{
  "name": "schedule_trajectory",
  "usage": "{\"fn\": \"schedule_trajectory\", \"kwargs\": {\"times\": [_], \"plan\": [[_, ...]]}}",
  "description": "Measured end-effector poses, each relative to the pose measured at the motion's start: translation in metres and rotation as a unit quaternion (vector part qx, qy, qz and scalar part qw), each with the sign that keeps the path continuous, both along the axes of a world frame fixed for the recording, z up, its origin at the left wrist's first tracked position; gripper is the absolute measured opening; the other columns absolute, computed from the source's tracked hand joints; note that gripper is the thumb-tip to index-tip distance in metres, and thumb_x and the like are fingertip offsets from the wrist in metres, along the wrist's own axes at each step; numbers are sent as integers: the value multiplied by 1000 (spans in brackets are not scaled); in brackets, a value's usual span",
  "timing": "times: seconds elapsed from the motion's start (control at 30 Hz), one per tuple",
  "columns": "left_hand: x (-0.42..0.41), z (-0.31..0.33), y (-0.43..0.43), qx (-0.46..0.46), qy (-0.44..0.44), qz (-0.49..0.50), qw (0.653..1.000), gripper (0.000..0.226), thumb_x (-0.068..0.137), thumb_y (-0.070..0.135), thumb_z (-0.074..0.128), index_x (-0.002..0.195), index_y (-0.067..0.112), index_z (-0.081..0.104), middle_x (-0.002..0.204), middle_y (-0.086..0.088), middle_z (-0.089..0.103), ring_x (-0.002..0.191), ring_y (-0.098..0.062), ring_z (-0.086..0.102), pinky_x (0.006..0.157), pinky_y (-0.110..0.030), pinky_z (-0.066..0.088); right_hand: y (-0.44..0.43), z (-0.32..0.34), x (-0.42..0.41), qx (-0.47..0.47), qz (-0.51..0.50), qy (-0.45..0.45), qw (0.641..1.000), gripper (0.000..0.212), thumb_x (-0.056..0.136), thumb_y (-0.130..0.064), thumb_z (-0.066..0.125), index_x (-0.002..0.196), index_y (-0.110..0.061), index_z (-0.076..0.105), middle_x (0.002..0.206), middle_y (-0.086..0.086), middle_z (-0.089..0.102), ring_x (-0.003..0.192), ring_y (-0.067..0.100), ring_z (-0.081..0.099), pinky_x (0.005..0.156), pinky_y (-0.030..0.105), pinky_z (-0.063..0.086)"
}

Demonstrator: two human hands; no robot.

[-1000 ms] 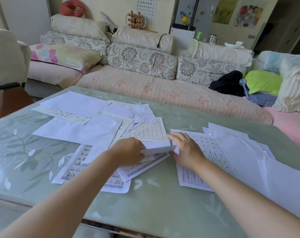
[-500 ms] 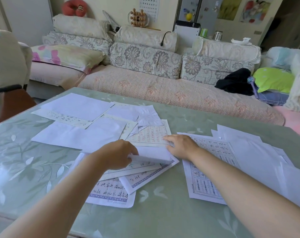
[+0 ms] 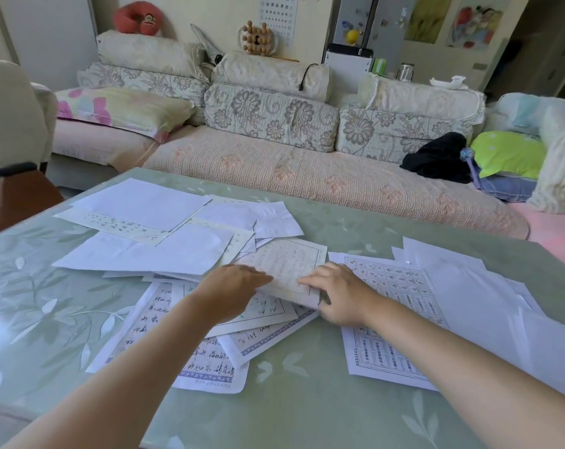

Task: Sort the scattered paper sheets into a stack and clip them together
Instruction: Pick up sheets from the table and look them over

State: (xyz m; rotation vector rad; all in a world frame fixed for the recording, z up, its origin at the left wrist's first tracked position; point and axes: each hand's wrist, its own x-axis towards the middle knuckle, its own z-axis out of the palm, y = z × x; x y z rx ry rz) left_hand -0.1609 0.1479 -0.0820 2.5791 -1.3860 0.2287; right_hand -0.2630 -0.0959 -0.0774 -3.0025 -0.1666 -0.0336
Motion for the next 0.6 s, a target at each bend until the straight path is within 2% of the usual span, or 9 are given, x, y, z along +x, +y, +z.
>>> {"fn": "schedule_trajectory", "kwargs": {"times": [0.1,0.17,0.23,0.3,0.37,0.43,0.5,0.57,0.6], "plan": [[3,-5,5,6,6,28,1000,51,95,2,46,126,40,60,103,4,73,87,-19,68,71,-36,56,7,-4,-4,36,2,33,999,77,73,-24,59,148,-28,44,147,-5,40,139,16,29,118,32,23],[5,-9,8,-26,14,30,999,44,92,0,50,115,35,66,95,7,73,80,-20,67,63,-37,56,16,-7,-4,89,-23,39,995,72,78,-16,60,148,-25,44,152,-5,40,142,14,31,120,27,22],[2,-6,10,-66,20,23,997,36,93,5,55,113,32,68,100,9,72,88,-17,65,65,-37,57,22,-10,0,105,-22,-32,994,56,82,-5,55,135,-21,61,136,0,61,127,18,53,111,31,39],[-2,-3,11,-85,9,20,996,35,93,14,61,124,30,63,113,13,66,105,-12,59,73,-35,56,25,-11,2,118,-17,-94,988,44,84,2,53,114,-22,74,108,-1,76,99,17,68,89,29,53],[-5,-1,12,-81,6,15,997,38,91,21,65,127,30,60,120,14,63,111,-11,55,77,-34,55,28,-9,0,137,-20,-117,983,30,86,0,58,96,-20,77,81,-4,75,74,12,66,71,27,55],[-8,5,12,-65,18,37,997,20,94,24,62,112,30,67,105,11,69,92,-12,60,70,-27,52,34,-3,-6,171,-28,-148,974,13,87,-5,64,84,-14,73,67,-2,66,64,13,58,64,31,52],[-13,18,12,-47,21,79,996,12,97,26,56,96,24,68,79,2,69,66,-15,55,59,-26,46,39,6,-13,245,-67,-167,953,14,88,-12,70,99,-20,74,82,-8,72,80,7,63,75,25,53],[-17,34,15,-84,63,99,990,11,96,27,57,97,24,68,78,-2,68,62,-17,54,59,-29,47,37,15,-20,295,-114,-189,930,45,84,-23,78,126,-28,63,108,-12,69,100,-1,60,85,15,45],[-18,43,17,-116,93,106,983,10,94,27,60,99,25,69,80,-2,69,62,-17,55,61,-29,48,34,18,-21,297,-131,-209,923,62,80,-29,82,135,-28,54,121,-11,63,112,0,55,93,15,40]]}}
